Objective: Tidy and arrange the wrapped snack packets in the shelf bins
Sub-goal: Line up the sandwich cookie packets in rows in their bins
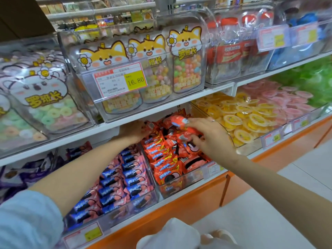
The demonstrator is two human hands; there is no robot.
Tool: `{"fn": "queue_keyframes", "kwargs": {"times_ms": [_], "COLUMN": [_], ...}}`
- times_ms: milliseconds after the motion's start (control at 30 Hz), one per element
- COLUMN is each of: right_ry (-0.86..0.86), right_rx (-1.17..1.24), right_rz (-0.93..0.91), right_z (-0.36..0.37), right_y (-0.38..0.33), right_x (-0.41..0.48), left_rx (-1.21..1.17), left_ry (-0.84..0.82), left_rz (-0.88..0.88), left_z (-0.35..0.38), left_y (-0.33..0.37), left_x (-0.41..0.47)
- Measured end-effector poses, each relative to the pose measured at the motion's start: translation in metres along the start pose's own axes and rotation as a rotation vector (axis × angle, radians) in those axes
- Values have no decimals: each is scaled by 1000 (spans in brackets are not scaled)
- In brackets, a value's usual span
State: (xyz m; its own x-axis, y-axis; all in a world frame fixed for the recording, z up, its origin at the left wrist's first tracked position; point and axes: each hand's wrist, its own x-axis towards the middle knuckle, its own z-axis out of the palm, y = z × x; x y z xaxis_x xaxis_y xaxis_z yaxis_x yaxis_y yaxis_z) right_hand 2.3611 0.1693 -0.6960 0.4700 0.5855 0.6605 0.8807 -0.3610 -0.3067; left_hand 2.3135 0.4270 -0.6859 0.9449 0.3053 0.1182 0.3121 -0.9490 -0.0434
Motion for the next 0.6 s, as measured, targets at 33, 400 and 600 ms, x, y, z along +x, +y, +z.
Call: {"fn": "queue_keyframes", "kwargs": {"times_ms": [33, 400, 600], "right_ry": [-17, -162, -179], "right_rx": [7, -65, 69], "right_rz": [-36, -217, -258], "right_z": [8, 76, 63], "right_y": [-10, -43, -44], "right_x": [0, -10, -26], "left_rx": [-26, -522, -174], "left_ry": [-36, -155, -133], "left_rz": [19, 425, 501], "left_z": [-2, -8, 8], "left_y": [-4, -6, -10], "left_x": [0, -24, -22]}}
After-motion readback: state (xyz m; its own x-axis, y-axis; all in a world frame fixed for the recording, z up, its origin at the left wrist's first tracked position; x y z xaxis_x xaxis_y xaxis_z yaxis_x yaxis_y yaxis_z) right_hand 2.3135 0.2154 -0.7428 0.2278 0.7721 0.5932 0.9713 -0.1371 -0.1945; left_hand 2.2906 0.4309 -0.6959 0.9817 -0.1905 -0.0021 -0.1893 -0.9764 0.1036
